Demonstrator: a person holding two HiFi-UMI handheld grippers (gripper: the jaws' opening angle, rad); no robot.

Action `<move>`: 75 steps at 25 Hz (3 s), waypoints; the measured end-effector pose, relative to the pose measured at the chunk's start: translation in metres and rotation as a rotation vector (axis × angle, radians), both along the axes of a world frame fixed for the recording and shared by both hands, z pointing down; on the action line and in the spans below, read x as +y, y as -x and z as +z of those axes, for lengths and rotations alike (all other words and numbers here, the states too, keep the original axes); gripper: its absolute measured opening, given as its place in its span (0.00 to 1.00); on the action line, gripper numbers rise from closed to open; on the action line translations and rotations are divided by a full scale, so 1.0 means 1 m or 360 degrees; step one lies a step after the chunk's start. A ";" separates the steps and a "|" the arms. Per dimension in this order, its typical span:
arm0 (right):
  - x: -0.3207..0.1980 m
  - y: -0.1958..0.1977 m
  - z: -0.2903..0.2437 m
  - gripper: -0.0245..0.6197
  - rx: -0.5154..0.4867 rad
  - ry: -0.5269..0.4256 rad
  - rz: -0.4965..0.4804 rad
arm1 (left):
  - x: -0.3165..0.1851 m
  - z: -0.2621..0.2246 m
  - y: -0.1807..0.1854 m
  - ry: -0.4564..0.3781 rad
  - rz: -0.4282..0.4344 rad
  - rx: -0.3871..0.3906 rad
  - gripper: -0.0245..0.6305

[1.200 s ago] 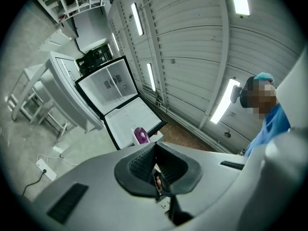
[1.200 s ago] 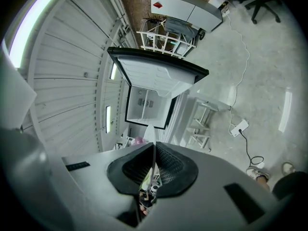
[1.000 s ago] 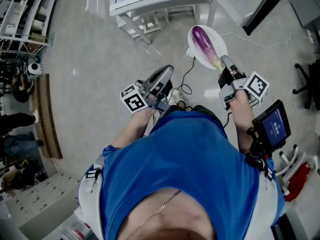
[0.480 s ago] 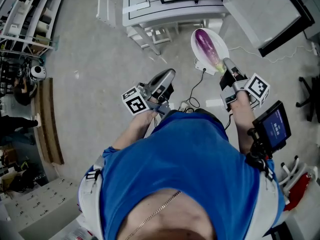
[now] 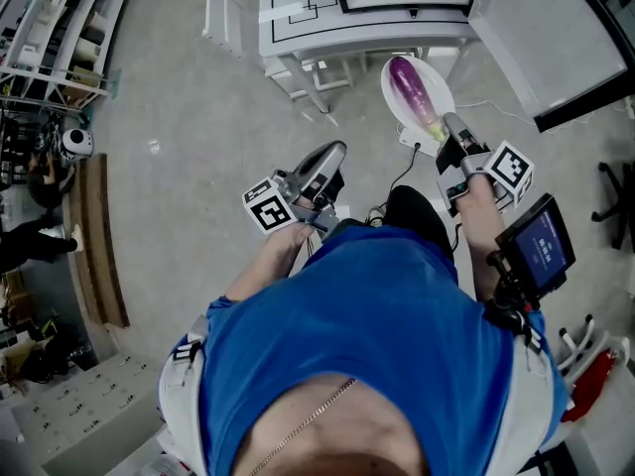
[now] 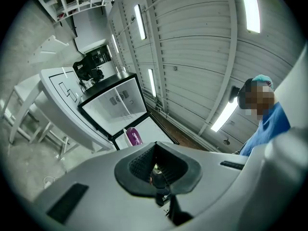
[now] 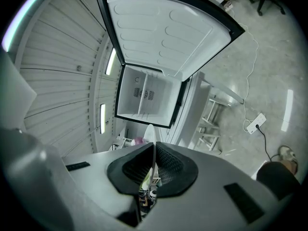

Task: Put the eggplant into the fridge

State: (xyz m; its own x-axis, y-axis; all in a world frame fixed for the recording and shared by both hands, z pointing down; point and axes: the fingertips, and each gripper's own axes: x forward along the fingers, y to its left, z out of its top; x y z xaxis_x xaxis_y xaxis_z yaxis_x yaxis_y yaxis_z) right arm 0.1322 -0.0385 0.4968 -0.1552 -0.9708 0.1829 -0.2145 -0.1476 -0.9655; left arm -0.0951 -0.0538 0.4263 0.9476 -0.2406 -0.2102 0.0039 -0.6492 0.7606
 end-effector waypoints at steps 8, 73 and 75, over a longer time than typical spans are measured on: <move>-0.018 0.009 -0.033 0.06 0.0012 0.0006 0.0042 | -0.010 -0.023 0.025 0.0039 -0.0033 0.0002 0.05; -0.463 -0.102 0.113 0.06 0.0001 0.0209 0.0143 | -0.334 0.020 -0.046 0.0126 -0.0362 -0.0254 0.05; -0.470 -0.101 0.117 0.06 0.0004 0.0226 0.0152 | -0.337 0.021 -0.045 0.0133 -0.0366 -0.0254 0.05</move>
State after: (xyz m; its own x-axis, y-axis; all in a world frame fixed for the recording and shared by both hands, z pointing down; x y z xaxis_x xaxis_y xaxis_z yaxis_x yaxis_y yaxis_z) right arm 0.2332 -0.5082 0.6137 -0.0630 -0.9454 0.3197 -0.1953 -0.3025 -0.9329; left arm -0.0506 -0.3903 0.4468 0.8857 -0.4630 -0.0332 -0.2600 -0.5541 0.7908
